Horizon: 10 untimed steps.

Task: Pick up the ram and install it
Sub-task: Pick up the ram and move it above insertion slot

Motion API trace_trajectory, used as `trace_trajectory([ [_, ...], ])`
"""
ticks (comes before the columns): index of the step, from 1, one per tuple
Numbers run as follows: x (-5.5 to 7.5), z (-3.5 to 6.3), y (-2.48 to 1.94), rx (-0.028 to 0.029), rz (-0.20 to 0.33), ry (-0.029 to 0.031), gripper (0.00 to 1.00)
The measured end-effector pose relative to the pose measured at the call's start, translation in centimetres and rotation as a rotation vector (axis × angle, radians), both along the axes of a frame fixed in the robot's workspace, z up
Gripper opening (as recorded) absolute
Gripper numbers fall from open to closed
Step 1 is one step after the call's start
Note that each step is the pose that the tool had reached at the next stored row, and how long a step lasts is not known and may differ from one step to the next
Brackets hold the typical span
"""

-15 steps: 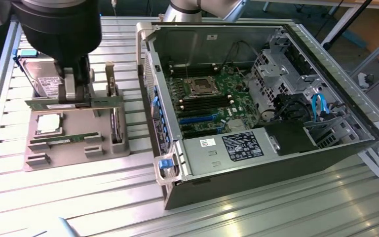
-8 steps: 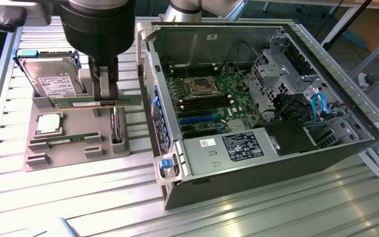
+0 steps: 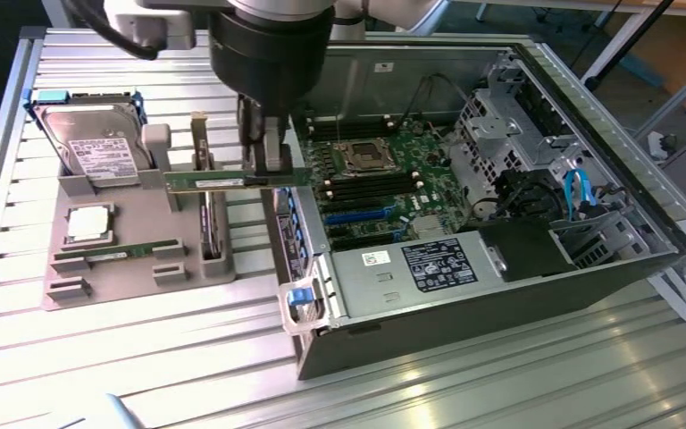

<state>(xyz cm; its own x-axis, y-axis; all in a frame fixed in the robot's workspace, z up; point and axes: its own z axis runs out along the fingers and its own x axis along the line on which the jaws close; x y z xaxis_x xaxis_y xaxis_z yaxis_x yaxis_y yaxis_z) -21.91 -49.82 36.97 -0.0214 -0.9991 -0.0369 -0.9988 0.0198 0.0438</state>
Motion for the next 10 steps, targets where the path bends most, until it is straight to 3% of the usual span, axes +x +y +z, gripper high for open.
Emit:
trace_trajectory([
  [10, 5.7, -0.13, 0.0, 0.0, 0.0, 0.0001, 0.14],
])
